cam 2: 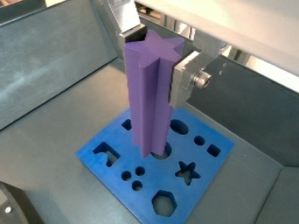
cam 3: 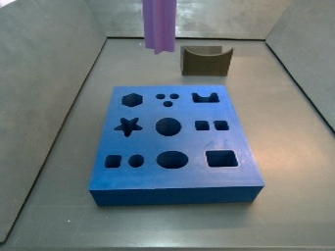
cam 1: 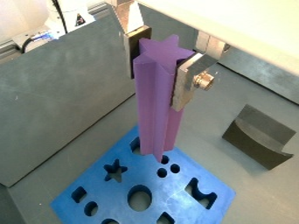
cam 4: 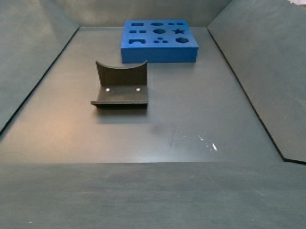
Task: Insert the star object.
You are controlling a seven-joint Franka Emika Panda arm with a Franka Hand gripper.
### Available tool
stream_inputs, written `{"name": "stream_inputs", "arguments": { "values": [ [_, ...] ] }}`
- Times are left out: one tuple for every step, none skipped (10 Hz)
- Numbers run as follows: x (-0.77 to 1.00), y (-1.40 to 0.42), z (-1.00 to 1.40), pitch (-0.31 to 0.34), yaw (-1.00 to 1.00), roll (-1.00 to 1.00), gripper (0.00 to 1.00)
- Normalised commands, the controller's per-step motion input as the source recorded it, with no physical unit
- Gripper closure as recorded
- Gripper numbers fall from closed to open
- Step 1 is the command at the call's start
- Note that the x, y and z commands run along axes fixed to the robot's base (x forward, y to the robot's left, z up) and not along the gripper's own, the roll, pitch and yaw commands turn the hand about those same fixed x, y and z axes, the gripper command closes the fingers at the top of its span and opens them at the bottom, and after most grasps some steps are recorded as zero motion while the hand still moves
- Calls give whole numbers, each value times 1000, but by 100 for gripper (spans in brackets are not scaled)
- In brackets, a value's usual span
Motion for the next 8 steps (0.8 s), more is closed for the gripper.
{"name": "stream_inputs", "arguments": {
  "values": [
    [-26,0,-160,0,257,33,100],
    [-171,-314,-723,0,563,0,100],
    [-31,-383,-509,0,646,0,100],
    [-140,-551,-411,0,434,-21,100],
    [-206,-494,-374,-7,423,-53,100],
    [-389,-377,-634,-110,400,-7,100],
    [-389,-323,-763,-170,291,-14,100],
    [-317,-37,-717,-126,200,0,100]
  ]
}}
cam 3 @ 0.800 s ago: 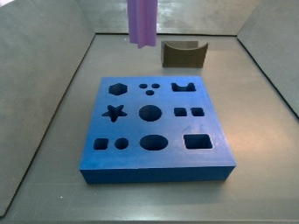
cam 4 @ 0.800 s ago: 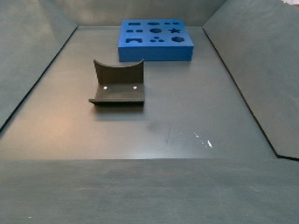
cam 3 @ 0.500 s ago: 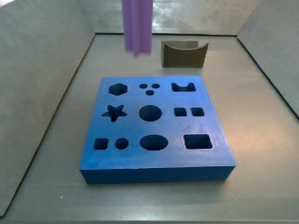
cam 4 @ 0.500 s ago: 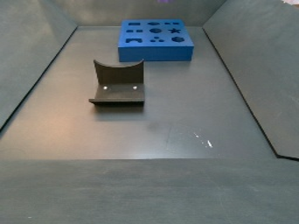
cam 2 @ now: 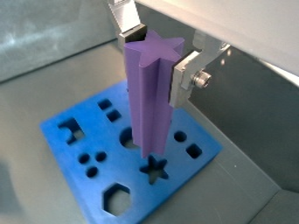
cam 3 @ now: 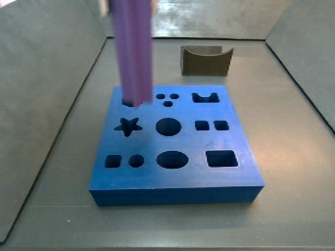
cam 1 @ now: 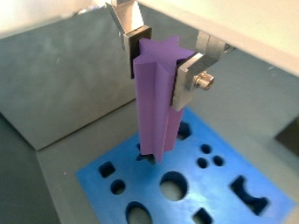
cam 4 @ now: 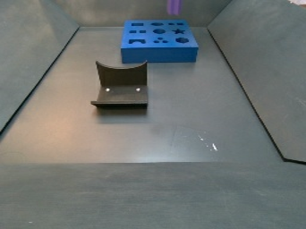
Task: Insert the star object.
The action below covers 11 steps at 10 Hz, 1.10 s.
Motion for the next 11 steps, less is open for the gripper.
{"name": "stream_inputs", "arguments": {
  "values": [
    [-437,0,-606,-136,266,16,100],
    [-363,46,-563,-139,214,60,100],
    [-283,74,-529,-139,220,30,100],
    [-263,0,-463,-130,180,49,100],
    [-106,0,-340,-29,197,100,100],
    [0,0,-240,0,160,180,100],
    [106,0,-257,39,111,186,100],
    [306,0,-309,103,71,214,100],
    [403,0,-337,139,37,230,100],
    [506,0,-411,163,37,199,100],
    [549,-60,-440,156,3,167,100]
  ]
}}
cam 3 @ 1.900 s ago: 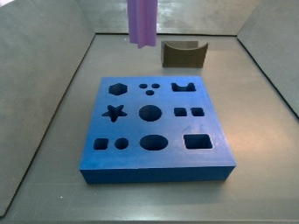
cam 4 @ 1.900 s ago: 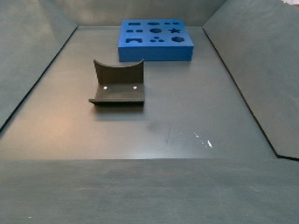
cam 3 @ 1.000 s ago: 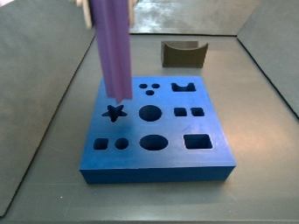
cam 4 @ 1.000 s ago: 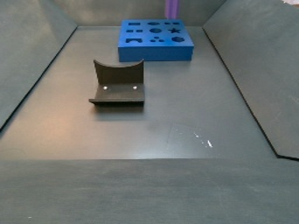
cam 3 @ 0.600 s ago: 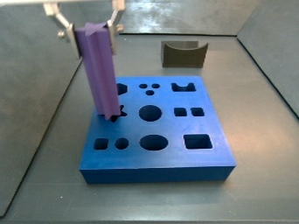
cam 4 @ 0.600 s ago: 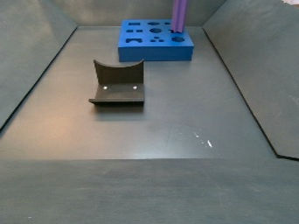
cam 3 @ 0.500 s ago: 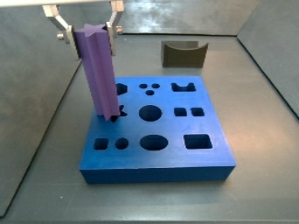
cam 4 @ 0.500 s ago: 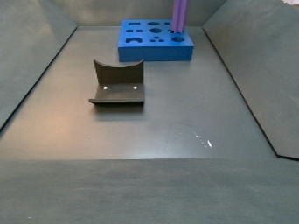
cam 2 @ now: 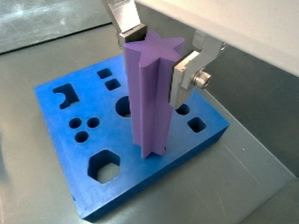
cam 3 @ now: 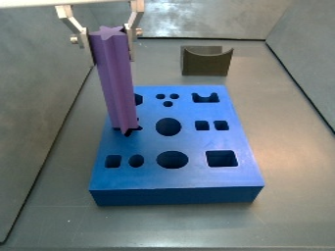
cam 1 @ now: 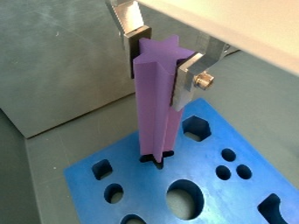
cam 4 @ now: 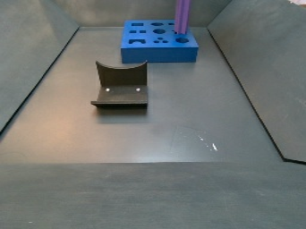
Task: Insert the star object.
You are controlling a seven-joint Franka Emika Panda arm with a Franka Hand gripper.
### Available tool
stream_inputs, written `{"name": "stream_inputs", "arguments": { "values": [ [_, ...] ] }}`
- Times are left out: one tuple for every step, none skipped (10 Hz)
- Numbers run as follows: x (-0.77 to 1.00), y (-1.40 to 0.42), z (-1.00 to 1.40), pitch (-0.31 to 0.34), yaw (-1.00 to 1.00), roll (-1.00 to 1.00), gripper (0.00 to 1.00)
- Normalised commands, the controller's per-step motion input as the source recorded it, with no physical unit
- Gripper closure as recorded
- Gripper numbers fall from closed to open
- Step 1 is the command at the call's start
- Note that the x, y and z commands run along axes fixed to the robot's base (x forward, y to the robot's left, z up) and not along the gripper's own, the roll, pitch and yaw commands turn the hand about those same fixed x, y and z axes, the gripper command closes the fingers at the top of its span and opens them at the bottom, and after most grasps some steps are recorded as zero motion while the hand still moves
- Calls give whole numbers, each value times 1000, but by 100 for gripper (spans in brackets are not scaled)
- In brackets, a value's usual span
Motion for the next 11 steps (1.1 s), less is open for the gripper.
{"name": "stream_inputs", "arguments": {
  "values": [
    [580,-171,-420,154,40,160,100],
    [500,-254,-437,116,34,136,100],
    [449,-286,-469,63,0,96,100],
    [366,-154,-560,39,0,99,100],
    [274,-17,-703,0,23,64,100],
    [146,0,-883,-60,57,56,100],
    [97,0,-960,-126,23,51,100],
    [40,0,-914,-156,-6,14,100],
    [0,97,-626,-71,-334,0,100],
    [-14,49,-106,-99,-6,-69,100],
    [0,0,0,0,0,0,100]
  ]
}}
